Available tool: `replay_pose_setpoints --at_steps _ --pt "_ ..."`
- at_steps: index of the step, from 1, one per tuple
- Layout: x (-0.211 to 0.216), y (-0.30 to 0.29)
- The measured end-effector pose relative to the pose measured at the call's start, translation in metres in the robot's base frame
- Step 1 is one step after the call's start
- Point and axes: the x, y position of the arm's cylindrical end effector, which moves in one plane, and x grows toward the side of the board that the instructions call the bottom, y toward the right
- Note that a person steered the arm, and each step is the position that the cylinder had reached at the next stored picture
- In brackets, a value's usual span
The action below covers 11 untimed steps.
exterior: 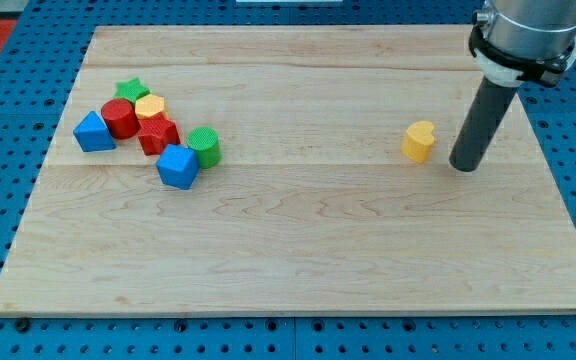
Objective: Push the yellow heart slightly to the right side of the board
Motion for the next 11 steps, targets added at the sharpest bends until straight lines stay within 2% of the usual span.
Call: replay_pose_setpoints --at_steps 1,3,4,5,6,7,8,11 --pt "-0.024 -0.06" --pt "-0.055 -0.049" --pt "-0.055 -0.103" --pt "-0.068 -0.127" --pt "-0.095 -0.098" --pt "-0.097 -0.061" --pt "-0.077 -0.073" --pt "-0.061 -0.298"
